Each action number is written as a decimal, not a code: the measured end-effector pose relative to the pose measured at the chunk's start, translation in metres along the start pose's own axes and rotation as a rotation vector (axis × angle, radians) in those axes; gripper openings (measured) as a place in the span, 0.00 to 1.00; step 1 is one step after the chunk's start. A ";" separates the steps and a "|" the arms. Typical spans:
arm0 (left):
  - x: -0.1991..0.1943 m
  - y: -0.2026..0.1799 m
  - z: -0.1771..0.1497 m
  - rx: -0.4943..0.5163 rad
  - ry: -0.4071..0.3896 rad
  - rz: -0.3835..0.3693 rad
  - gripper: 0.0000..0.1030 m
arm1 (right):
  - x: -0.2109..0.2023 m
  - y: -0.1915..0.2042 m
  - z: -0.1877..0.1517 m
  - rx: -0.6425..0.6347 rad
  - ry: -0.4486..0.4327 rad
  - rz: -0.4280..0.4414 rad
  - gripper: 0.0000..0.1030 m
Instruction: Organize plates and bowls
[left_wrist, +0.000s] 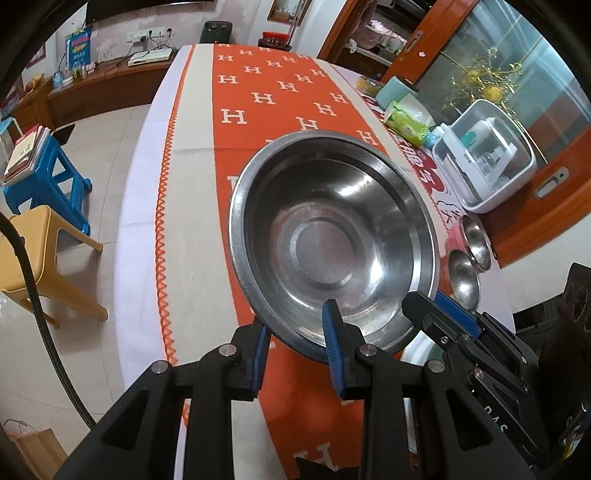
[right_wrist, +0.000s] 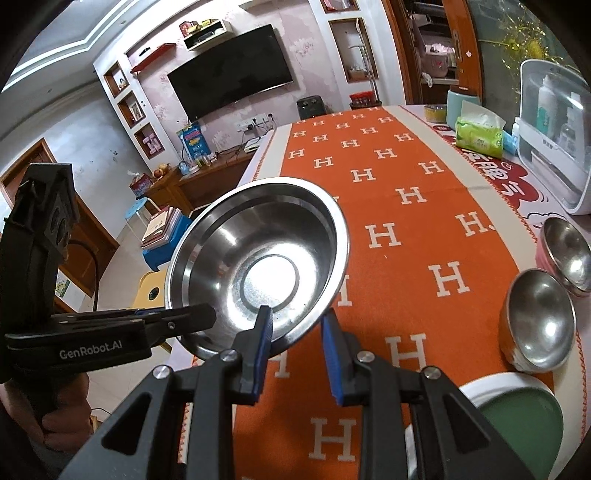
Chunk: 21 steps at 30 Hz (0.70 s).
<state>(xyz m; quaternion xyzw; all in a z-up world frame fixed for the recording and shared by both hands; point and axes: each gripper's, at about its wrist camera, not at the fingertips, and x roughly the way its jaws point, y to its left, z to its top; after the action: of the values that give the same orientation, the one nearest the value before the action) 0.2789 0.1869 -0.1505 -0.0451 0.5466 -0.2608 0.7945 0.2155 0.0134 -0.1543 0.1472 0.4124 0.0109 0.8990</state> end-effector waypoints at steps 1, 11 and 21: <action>-0.003 -0.003 -0.004 0.001 -0.004 0.000 0.25 | -0.005 0.001 -0.002 -0.006 -0.005 0.001 0.26; -0.034 -0.031 -0.042 0.045 -0.026 -0.017 0.27 | -0.051 0.008 -0.025 -0.080 -0.040 -0.044 0.26; -0.050 -0.049 -0.078 0.035 -0.018 -0.028 0.28 | -0.089 0.011 -0.048 -0.165 -0.040 -0.068 0.26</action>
<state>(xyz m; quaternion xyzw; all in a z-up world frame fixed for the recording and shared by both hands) 0.1780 0.1841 -0.1222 -0.0412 0.5340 -0.2810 0.7963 0.1217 0.0237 -0.1153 0.0585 0.3967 0.0112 0.9160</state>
